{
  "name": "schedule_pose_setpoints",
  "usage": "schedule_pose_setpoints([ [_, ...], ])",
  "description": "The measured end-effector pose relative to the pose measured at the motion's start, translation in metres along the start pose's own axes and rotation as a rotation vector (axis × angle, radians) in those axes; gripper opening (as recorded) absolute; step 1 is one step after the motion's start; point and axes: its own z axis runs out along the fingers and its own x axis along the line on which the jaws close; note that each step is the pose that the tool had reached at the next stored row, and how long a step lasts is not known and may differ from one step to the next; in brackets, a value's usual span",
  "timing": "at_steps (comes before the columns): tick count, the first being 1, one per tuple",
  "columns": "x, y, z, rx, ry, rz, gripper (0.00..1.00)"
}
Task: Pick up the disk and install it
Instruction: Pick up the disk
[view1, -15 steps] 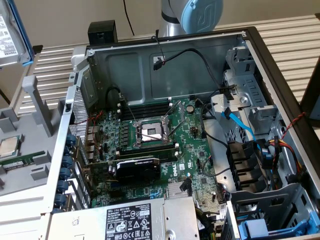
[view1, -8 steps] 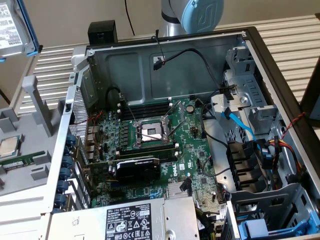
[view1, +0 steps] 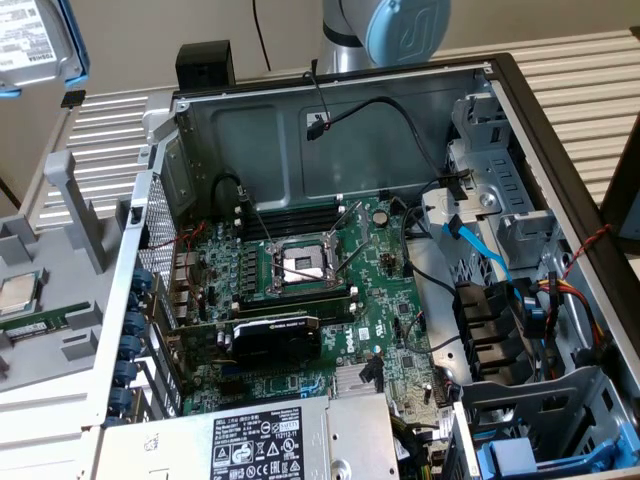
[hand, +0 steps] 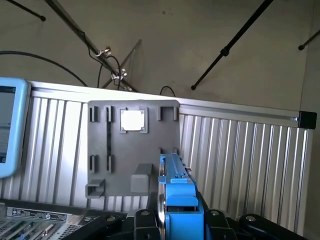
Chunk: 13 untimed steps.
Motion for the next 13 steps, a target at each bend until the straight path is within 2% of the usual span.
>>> schedule_pose_setpoints([
  [13, 0.021, -0.0442, -0.0379, 0.0001, -0.0016, 0.000, 0.37],
])
